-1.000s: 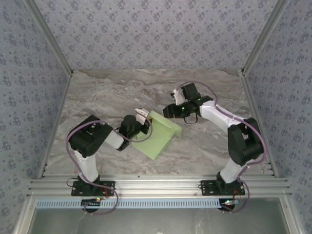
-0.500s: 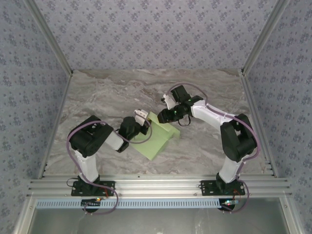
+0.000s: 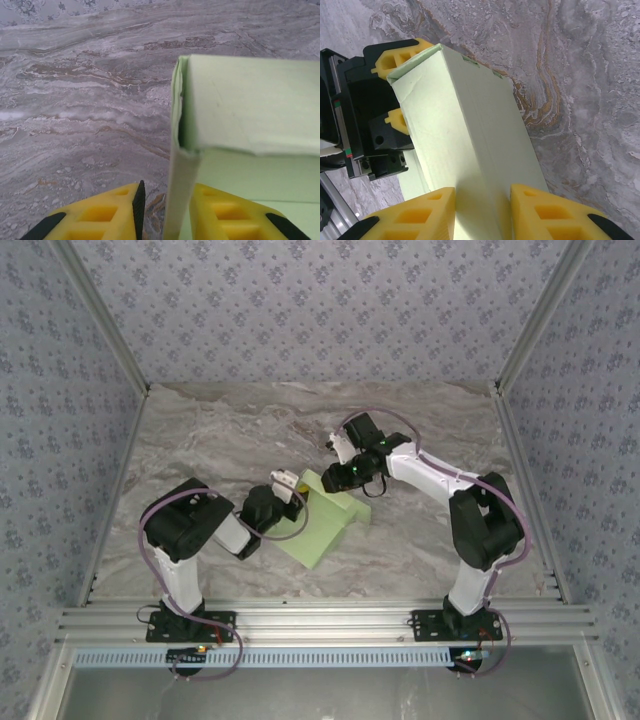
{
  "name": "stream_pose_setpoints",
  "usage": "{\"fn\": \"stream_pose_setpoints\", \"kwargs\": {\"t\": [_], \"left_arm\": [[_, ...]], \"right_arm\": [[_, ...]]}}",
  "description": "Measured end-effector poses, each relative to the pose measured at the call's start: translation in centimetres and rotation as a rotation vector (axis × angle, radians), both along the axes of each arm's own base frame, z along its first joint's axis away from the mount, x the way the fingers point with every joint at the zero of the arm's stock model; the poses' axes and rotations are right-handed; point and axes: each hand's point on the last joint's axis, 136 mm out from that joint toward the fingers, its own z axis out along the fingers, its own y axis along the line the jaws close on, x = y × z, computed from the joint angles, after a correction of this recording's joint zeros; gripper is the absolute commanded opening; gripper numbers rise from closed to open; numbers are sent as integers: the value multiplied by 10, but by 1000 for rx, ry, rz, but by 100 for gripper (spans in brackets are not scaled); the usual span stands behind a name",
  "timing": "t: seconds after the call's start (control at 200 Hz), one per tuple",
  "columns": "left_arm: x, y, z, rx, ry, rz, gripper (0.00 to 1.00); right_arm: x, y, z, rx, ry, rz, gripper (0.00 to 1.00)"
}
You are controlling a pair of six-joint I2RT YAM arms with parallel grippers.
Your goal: Fold the paper box
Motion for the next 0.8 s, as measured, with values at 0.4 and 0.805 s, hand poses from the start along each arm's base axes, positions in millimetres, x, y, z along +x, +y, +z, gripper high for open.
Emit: {"fn": "stream_pose_setpoints", "kwargs": {"t": [0.4,0.805], "left_arm": [[6,3,3,-6,-8,12,22],[18,-5,10,-23,-118,25,18]], "right_arm": [[-2,8,1,11,14,-27,33],[0,13,3,19,1,-92,32]]}}
